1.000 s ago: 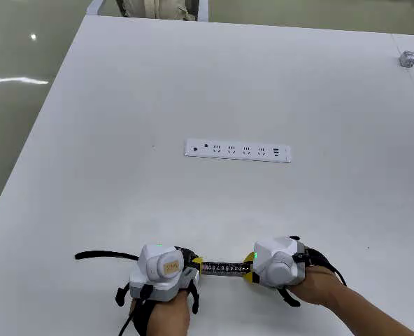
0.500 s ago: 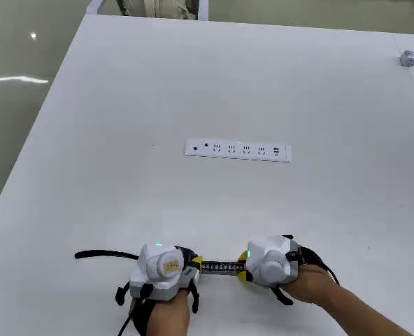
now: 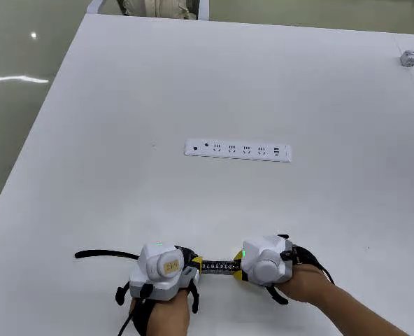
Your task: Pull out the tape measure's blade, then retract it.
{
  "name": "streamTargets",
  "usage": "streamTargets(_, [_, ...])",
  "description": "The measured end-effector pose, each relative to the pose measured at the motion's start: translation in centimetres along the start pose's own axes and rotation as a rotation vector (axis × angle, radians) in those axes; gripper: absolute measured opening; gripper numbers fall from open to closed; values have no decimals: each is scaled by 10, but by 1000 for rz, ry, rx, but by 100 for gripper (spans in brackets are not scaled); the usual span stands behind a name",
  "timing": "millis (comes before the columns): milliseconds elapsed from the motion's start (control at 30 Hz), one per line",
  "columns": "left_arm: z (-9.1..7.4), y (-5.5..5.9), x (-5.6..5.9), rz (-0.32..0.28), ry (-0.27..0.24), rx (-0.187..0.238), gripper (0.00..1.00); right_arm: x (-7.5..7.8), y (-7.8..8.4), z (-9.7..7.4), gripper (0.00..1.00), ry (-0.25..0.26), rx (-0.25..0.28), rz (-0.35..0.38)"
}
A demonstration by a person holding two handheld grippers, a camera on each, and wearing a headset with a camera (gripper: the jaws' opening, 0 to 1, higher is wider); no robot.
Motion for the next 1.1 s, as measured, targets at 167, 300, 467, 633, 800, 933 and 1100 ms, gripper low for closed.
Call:
streamTargets(167, [0,0,0,1,1,0,59,0,-3,2,13,-2,0,-4])
streamTargets(300, [0,0,0,1,1,0,59,0,-3,1,13,-2,0,-4])
streamTargets(467, [-1,0,0,3,0,0,59,1,-6,4,13,1,-4,2])
streamTargets(633, [0,1,0,5,0,-1,59,1,-8,5,13,5,-4,3])
streamTargets(800, [0,0,0,6,-1,-1,59,1,-10,7,13,8,-1,6])
streamTargets(933, [0,0,0,8,0,-2,59,1,-12,8,13,9,1,8])
streamTargets(1100, [0,0,0,9,1,-2,59,1,-15,10,13,8,4,7])
Point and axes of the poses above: the centre of the closed fingertips' face, and the gripper's own axes: z roughly forward along the fingers, x roughly to its right, y roughly out of its underside, the point moved 5 cm from there along -z, roughly backward along the fingers, and after that the axes turned 10 degrees about -z, right-handed, at the moved point
